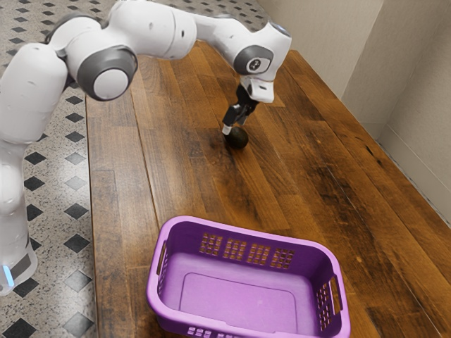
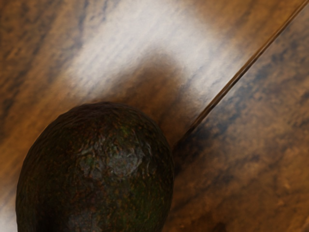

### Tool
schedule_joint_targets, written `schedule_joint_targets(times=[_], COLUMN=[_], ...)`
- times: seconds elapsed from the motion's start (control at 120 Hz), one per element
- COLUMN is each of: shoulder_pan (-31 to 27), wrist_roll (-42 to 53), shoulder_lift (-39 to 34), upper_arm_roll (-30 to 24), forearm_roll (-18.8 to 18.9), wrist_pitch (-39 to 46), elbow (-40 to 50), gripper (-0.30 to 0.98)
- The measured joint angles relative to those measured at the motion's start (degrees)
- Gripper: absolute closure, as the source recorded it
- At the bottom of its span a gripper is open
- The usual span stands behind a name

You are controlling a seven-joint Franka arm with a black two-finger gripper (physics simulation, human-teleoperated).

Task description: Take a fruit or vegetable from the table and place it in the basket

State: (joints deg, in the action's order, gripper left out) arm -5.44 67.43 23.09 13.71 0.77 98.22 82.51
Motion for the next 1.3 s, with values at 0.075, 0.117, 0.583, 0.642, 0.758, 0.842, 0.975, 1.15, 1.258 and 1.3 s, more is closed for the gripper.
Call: schedule_joint_targets(times=[0.075, 0.117, 0.583, 0.642, 0.758, 0.842, 0.975, 1.15, 1.258, 1.3], shoulder_pan=[-0.01, -0.13, -0.27, -0.81, -1.33, -1.39, -1.37, -0.96, -0.87, -0.81], wrist_roll=[0.97, 1.46, 4.84, 5.06, 5.44, 5.67, 5.98, 6.13, 5.85, 5.66], shoulder_lift=[0.53, 0.78, 2.85, 3.26, 3.42, 3.03, 2.12, -1.32, -4.15, -5.56], upper_arm_roll=[0.0, 0.01, 0.0, -0.01, 0.0, -0.07, -0.2, -1.81, -4.08, -4.95], forearm_roll=[-0.16, -0.31, -1.2, -1.34, -1.59, -1.71, -2.02, -2.67, -2.85, -2.85], wrist_pitch=[0.07, 0.12, 0.91, 1.31, 1.93, 2.16, 2.06, 1.33, 0.37, -0.24], elbow=[0.03, 0.05, 0.13, 0.13, 0.09, -0.39, -2.52, -2.8, -2.63, -2.53], gripper=[-0.01, -0.04, 0.33, 0.39, 0.39, 0.39, 0.4, 0.4, 0.43, 0.43])
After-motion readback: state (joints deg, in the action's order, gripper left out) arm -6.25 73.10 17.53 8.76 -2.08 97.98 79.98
